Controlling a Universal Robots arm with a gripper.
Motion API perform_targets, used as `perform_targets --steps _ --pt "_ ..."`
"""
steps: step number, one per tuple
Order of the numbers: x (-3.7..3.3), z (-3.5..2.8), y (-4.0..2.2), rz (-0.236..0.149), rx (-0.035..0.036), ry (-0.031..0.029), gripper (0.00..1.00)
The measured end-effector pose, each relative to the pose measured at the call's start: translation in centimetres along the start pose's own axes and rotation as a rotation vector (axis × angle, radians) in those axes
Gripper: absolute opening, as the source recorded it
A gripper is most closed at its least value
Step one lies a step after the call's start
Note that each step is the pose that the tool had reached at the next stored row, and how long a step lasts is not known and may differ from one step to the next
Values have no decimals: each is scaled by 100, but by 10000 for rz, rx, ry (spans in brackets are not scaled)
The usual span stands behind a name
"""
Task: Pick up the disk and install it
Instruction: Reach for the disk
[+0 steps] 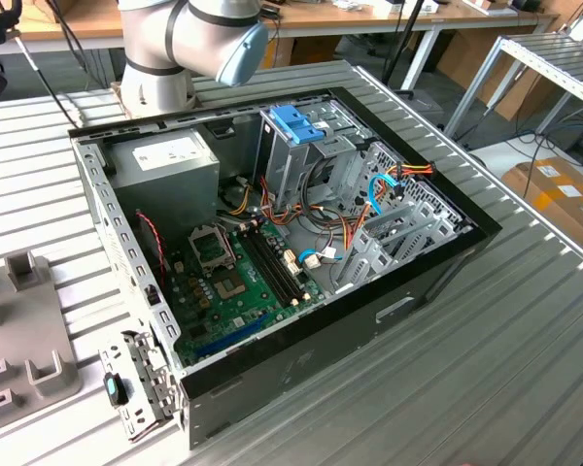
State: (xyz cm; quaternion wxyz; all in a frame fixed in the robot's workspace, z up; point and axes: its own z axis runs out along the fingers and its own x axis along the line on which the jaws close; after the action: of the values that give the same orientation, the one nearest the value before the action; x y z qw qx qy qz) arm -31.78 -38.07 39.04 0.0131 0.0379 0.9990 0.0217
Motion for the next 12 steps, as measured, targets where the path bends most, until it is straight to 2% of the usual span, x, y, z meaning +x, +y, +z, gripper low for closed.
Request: perform_targets --steps 4,7,12 --pt "67 4 -4 0 0 0 11" --pt "76 4 -5 -1 0 1 11" --pt "94 12 49 -1 1 1 11"
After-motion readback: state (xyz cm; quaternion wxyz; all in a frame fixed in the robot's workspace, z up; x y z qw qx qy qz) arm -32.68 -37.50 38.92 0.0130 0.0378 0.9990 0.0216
